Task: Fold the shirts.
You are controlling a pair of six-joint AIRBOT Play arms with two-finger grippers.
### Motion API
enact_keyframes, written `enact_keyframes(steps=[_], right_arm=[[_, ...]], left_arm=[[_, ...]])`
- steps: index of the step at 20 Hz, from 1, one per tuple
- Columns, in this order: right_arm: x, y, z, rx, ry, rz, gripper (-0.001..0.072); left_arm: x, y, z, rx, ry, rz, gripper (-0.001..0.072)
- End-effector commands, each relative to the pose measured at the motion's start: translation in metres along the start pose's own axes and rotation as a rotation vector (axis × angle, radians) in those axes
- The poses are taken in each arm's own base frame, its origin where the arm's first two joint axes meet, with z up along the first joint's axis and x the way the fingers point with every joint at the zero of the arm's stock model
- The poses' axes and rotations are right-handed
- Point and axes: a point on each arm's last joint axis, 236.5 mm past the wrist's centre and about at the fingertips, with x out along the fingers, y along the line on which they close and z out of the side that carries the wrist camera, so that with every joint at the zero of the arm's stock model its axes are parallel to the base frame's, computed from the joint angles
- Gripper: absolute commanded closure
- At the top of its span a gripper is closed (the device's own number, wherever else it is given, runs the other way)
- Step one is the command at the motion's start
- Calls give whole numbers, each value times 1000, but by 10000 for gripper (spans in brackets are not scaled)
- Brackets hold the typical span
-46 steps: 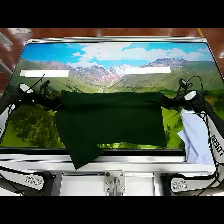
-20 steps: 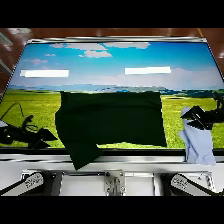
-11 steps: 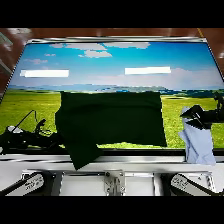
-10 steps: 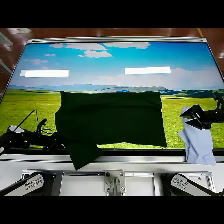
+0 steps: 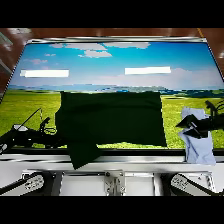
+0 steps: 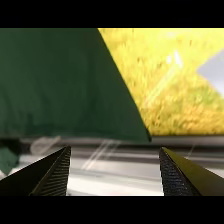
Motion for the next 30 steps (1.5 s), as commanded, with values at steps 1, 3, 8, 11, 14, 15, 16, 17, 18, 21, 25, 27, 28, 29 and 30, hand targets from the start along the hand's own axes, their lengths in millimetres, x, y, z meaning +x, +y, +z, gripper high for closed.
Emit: enact_keyframes(steps=[1, 3, 8, 11, 14, 15, 16, 17, 18, 21, 25, 27, 28, 29, 30], right_arm=[[38, -1, -33, 33, 85, 61, 48], [57, -13, -36, 52, 71, 25, 48], [90, -10, -43, 35, 144, 1, 49], [107, -3, -42, 5, 163, -30, 65], [113, 9, -38, -58, 158, -38, 549], [110, 17, -33, -86, 149, -19, 629], [104, 30, -25, -127, 131, 25, 642], [94, 46, -12, -176, 90, 61, 642], [80, 60, 6, -203, 26, 81, 642], [45, 87, 60, -234, -154, 35, 644], [54, 106, 122, -367, -285, -173, 643], [65, 122, 150, -383, -306, -176, 643], [68, 129, 165, -382, -318, -171, 643], [71, 136, 177, -377, -326, -166, 643], [73, 138, 191, -368, -334, -162, 643]], left_arm=[[-10, -12, 6, 56, 10, -22, 674], [-16, -17, 14, 77, 2, -24, 674], [-20, -22, 14, 79, 10, -34, 674], [-20, -23, 11, 80, 24, -41, 674], [-23, -25, 15, 89, 16, -39, 674], [-26, -28, 19, 104, 8, -40, 674], [-33, -32, 26, 130, -4, -41, 674], [-42, -40, 36, 170, -28, -40, 674], [-54, -48, 49, 210, -58, -36, 674], [-96, -73, 108, 299, -222, 7, 674], [-96, -92, 169, 293, -244, 8, 674], [-87, -106, 197, 292, -222, -30, 674], [-85, -113, 210, 303, -215, -43, 674], [-83, -117, 225, 309, -216, -45, 674], [-81, -120, 239, 306, -220, -48, 674]])
